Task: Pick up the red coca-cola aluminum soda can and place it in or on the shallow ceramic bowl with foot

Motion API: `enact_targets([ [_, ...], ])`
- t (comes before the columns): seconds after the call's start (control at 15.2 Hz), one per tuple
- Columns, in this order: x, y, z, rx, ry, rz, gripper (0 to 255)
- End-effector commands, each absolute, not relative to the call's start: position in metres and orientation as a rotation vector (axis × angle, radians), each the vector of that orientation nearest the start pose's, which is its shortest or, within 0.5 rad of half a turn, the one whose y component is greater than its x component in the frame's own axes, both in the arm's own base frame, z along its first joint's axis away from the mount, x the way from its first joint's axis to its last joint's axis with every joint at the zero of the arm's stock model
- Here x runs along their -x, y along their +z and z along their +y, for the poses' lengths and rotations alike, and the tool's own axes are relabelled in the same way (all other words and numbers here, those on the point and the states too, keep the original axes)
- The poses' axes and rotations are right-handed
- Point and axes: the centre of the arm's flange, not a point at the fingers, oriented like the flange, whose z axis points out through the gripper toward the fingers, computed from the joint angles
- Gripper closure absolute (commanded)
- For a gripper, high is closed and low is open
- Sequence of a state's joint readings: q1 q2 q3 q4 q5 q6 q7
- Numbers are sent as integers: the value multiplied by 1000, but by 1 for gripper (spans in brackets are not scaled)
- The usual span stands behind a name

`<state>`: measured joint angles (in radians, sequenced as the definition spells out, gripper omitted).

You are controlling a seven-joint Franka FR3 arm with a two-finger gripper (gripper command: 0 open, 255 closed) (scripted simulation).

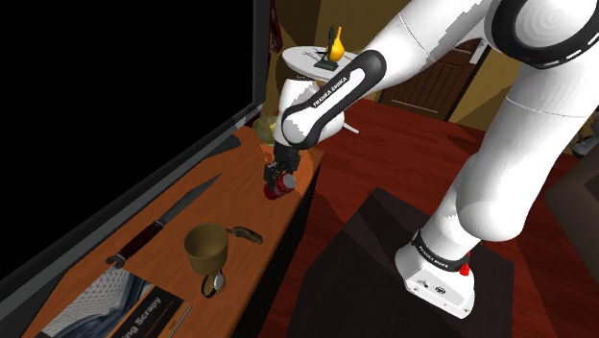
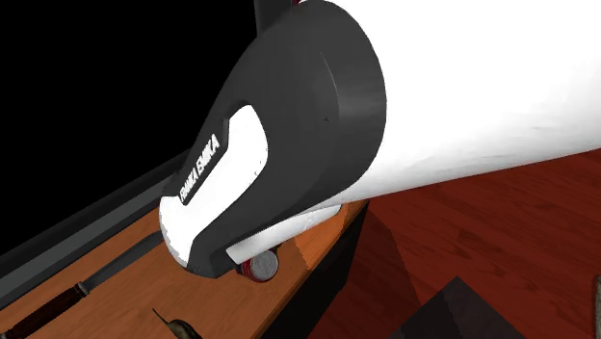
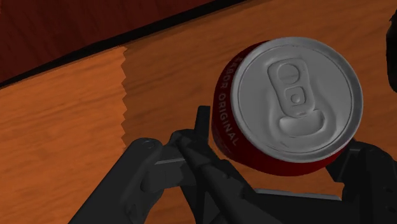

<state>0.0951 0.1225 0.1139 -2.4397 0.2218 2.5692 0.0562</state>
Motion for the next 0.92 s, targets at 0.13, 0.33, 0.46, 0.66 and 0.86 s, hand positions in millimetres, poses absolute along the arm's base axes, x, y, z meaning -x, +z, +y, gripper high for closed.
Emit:
enact_targets([
  [0.13,-477,276,99,3007,17,52,255],
  [0.33,-477,292,99,3007,17,52,255],
  [0.46,-477,302,99,3007,17,52,255],
  [0.66,-477,318,99,3007,17,52,255],
  [0.86,-477,334,99,3007,17,52,255],
])
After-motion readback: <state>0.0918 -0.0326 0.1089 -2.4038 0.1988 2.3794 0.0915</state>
